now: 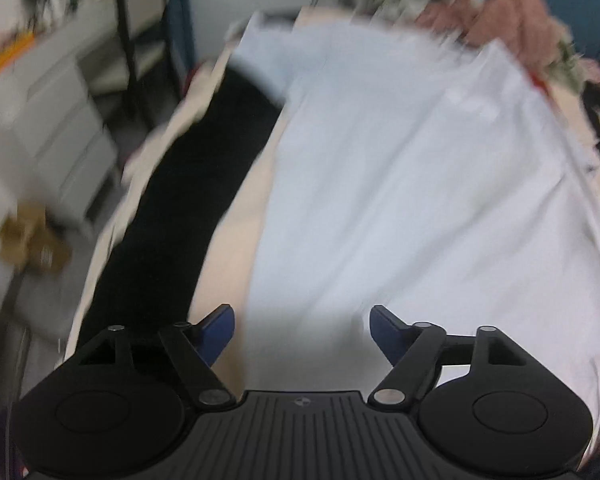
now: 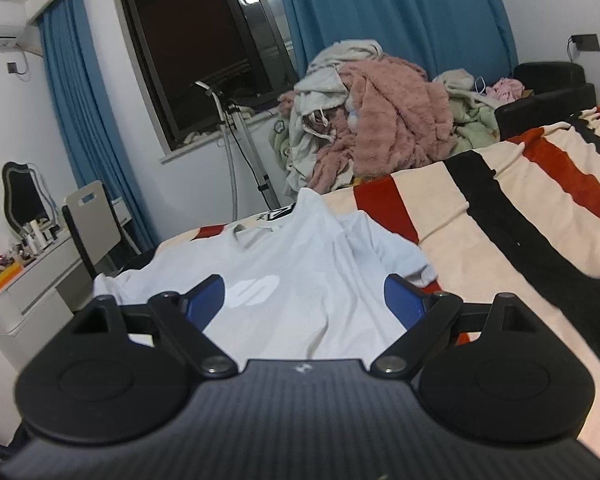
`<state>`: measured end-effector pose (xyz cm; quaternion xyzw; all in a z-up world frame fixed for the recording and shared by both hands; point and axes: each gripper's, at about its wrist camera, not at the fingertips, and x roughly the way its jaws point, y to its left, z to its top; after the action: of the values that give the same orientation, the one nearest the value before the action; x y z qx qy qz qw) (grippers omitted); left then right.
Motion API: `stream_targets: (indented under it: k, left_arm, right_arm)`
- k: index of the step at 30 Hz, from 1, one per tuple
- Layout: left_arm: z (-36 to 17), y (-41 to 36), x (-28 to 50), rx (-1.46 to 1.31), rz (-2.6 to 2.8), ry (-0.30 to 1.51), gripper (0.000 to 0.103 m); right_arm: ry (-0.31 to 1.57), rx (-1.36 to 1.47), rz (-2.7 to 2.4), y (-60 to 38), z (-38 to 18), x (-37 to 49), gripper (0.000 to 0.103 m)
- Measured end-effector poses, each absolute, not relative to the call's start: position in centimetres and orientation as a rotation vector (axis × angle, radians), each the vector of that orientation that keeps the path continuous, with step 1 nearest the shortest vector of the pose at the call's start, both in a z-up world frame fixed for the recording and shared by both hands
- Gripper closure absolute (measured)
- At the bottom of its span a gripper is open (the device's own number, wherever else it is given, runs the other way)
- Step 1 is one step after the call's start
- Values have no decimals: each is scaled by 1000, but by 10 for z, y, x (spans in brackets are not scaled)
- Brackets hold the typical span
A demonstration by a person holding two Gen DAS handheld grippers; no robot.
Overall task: Fold clothes
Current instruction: 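Open the left gripper and release the smoothed T-shirt, then grasp the T-shirt hem with the right gripper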
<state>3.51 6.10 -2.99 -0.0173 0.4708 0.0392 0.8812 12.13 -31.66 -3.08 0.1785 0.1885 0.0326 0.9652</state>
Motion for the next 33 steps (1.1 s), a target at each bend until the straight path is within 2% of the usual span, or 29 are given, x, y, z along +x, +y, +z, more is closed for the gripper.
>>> stream_targets:
  k: [2,4,5,7,10,14,15,16,17,19,21,24,26,29,33]
  left_arm:
    - [-30,42,49,-57,42,900,16]
    - [-31,23,62,-78,2,819,15]
    - [-31,13,69,-88,-17,778,15]
    - [-34,-4,83,-120,-58,703,15]
    - [-71,-8,107,-166,-145,663,18]
    - [-98,-23,123,-76,-200,642,19]
    - [-102,-23,130,-72,-210,637,19]
    - [-105,-22,136,-71,-215,632,19]
    - [-107,-21,140,-75,-218,628,19]
    - [-112,-13,141,-107,-220,623,20]
    - [-117,-1,149,-170,-210,628,20]
    - [-121,15,155,-273,-201,636,22]
    - [-124,20,154,-319,-241,633,23]
    - [-126,16,151,-316,-277,635,24]
    - [-122,8,142,-277,-292,603,23]
  right_arm:
    - [403,397,63,-333,-35,155,15]
    - [428,432,49,-351,-47,191,16]
    - [442,448,38,-361,-56,209,16]
    - [459,483,7,-381,-76,241,23]
    - [468,537,-44,-409,-113,272,25]
    - [474,553,-37,-418,-147,293,29]
    - [488,531,-25,-411,-149,298,38]
    - [501,509,-12,-405,-151,303,53]
    - [514,484,0,-399,-154,308,61]
    - [525,369,-11,-379,-150,312,91]
    - [534,254,-21,-359,-147,317,92]
    - [440,61,-12,-326,-133,310,94]
    - [358,-49,97,-297,-123,304,97]
    - [333,-157,292,-252,-122,299,98]
    - [473,-164,471,-220,-143,304,98]
